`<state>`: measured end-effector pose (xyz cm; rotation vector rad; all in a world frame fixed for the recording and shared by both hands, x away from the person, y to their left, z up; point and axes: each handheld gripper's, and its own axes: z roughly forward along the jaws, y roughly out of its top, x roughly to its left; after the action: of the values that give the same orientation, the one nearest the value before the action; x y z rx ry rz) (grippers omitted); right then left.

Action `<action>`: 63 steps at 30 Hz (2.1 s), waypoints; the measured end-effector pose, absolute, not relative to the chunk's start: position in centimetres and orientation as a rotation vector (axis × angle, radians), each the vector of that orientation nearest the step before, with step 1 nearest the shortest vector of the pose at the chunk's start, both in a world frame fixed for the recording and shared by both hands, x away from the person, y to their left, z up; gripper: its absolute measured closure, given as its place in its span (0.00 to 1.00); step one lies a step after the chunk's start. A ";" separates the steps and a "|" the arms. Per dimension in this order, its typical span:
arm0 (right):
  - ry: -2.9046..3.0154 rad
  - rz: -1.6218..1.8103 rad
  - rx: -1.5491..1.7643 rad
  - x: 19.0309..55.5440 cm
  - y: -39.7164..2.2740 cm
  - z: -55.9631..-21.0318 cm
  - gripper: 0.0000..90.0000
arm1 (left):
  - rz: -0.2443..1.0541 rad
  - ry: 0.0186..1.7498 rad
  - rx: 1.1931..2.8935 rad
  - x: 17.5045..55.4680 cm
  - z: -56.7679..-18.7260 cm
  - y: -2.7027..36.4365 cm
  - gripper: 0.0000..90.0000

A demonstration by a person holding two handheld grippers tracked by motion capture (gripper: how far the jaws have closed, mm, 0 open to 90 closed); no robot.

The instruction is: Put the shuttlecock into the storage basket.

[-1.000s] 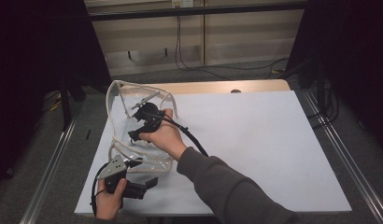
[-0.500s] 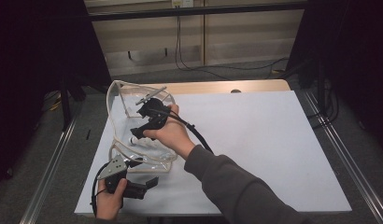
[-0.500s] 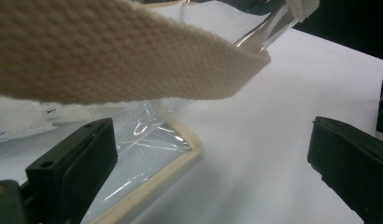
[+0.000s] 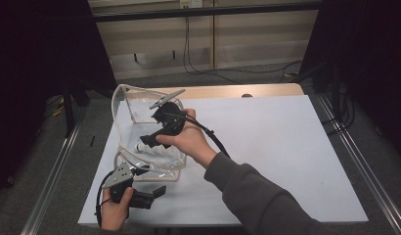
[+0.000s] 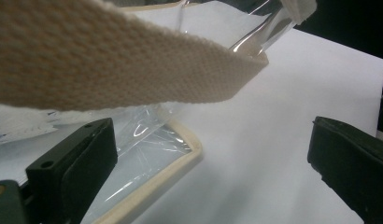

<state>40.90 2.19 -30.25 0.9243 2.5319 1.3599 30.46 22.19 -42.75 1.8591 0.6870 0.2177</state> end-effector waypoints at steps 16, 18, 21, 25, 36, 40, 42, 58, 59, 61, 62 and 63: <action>2.529 1.448 0.898 40.3 -1.7 -30.0 0.08 | 0.224 0.682 1.861 30.4 -42.7 22.1 0.02; 2.522 1.466 0.895 40.1 -2.2 -29.9 0.08 | 0.239 0.699 1.861 30.3 -42.6 22.1 0.02; 2.510 1.482 0.887 40.0 -2.9 -29.8 0.07 | 0.241 0.698 1.859 30.3 -42.6 22.0 0.02; 2.495 1.509 0.891 39.8 -4.1 -29.7 0.06 | 0.242 0.696 1.862 30.3 -42.6 21.9 0.02; 2.475 1.518 0.881 39.5 -7.4 -30.7 0.04 | 0.239 0.701 1.861 30.3 -42.6 21.9 0.02; 2.464 1.522 0.890 39.3 -8.5 -31.1 0.04 | 0.246 0.699 1.863 30.3 -42.6 22.0 0.02; 2.455 1.527 0.892 39.3 -9.0 -31.4 0.04 | 0.246 0.700 1.864 30.3 -42.6 22.0 0.02; 2.432 1.545 0.906 38.5 -12.2 -33.4 0.04 | 0.243 0.702 1.864 30.2 -42.6 22.0 0.02; 2.431 1.540 0.913 38.4 -12.4 -33.5 0.04 | 0.246 0.703 1.866 30.2 -42.6 22.0 0.02; 2.426 1.542 0.913 38.3 -12.8 -33.7 0.04 | 0.243 0.703 1.865 30.2 -42.7 22.0 0.02; 2.425 1.544 0.921 38.3 -13.1 -33.8 0.04 | 0.243 0.703 1.864 30.2 -42.7 21.9 0.02; 2.417 1.550 0.925 38.2 -13.3 -33.9 0.04 | 0.244 0.704 1.862 30.2 -42.6 21.9 0.02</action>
<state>38.18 -13.29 -33.94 0.9248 2.4173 1.5504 30.21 21.90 -42.65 1.8624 0.7037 0.2435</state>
